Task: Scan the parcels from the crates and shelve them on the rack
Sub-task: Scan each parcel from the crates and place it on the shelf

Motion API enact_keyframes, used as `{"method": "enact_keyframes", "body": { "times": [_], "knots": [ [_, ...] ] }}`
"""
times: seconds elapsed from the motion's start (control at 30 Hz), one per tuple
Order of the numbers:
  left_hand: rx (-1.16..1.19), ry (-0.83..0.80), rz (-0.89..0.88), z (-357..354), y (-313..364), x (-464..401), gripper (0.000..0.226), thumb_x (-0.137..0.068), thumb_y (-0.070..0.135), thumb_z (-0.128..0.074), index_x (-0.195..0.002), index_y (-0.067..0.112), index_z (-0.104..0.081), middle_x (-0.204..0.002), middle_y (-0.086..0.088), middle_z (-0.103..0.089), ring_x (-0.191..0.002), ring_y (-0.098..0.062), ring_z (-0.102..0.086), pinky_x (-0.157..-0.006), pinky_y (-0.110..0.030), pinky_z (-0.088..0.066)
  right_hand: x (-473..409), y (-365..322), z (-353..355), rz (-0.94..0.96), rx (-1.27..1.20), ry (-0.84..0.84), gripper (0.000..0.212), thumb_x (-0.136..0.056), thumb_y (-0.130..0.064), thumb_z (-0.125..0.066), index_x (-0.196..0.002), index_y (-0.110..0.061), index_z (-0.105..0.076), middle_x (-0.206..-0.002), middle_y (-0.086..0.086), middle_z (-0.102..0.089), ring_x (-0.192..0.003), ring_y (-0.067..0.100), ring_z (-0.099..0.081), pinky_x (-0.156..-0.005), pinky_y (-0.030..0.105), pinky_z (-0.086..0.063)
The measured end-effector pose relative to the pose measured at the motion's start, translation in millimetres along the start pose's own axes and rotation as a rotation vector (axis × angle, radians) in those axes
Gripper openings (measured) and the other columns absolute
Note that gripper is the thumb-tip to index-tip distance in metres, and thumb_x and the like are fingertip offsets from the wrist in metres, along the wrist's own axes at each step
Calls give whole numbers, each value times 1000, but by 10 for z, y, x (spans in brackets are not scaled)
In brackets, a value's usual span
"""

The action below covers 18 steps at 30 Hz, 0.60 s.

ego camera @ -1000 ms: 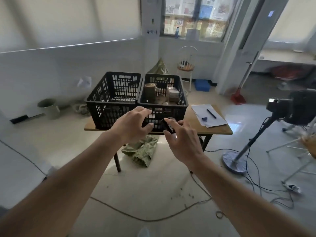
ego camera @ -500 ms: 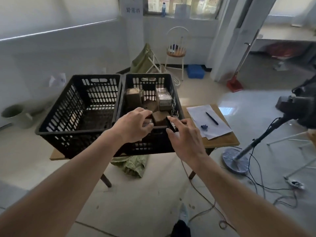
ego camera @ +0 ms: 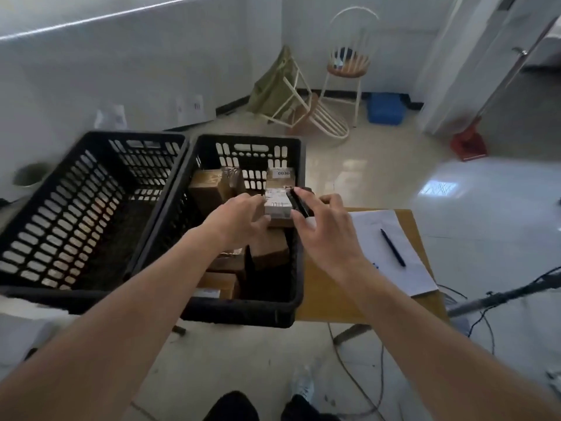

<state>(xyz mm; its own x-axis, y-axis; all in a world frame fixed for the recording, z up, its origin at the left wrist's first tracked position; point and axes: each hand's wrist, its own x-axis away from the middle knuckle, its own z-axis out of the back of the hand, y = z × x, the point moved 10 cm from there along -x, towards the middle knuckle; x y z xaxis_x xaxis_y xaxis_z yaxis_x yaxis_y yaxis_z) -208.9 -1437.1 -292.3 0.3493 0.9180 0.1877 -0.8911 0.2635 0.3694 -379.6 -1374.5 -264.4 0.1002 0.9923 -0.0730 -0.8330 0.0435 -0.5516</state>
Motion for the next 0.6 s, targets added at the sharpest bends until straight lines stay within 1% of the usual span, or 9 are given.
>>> {"method": "enact_keyframes", "body": {
  "times": [0.1,0.3,0.47,0.53,0.6],
  "knots": [
    [3,-22,28,-63,5,-323,56,-105,42,-57,-156,22,-45,-144,-5,-57,-130,-24,-56,-109,-43,-48,-269,117,5,8,-6,-21,51,-107,-52,-52,-157,-45,-43,-130,7,-50,-112,34,-60,-99,50,-55],
    [40,-63,76,-243,-114,-895,58,-104,39,-58,-157,21,-43,-147,-5,-57,-133,-25,-55,-109,-43,-49,-716,297,-45,3,-2,-40,51,-107,-51,-53,-157,-43,-46,-130,7,-51,-111,33,-62,-97,48,-57],
    [115,-127,110,-552,-317,-1288,50,-101,37,-63,-147,21,-50,-134,-2,-62,-119,-20,-59,-100,-40,-54,-1017,408,-138,-28,-24,-25,50,-107,-52,-52,-156,-45,-45,-130,6,-50,-111,33,-60,-97,50,-57],
    [150,-151,152,-721,-449,-1416,53,-99,39,-65,-146,19,-50,-130,-3,-62,-115,-19,-60,-97,-40,-56,-1113,449,-196,-46,-22,-23,50,-107,-52,-52,-156,-45,-46,-130,5,-50,-110,33,-60,-97,50,-56],
    [184,-174,211,-892,-592,-1514,57,-99,41,-67,-145,14,-48,-130,-5,-63,-114,-21,-62,-91,-36,-57,-1165,465,-260,-47,-19,-25,50,-107,-52,-52,-156,-45,-46,-129,5,-50,-109,32,-60,-97,49,-56]
  ]
}}
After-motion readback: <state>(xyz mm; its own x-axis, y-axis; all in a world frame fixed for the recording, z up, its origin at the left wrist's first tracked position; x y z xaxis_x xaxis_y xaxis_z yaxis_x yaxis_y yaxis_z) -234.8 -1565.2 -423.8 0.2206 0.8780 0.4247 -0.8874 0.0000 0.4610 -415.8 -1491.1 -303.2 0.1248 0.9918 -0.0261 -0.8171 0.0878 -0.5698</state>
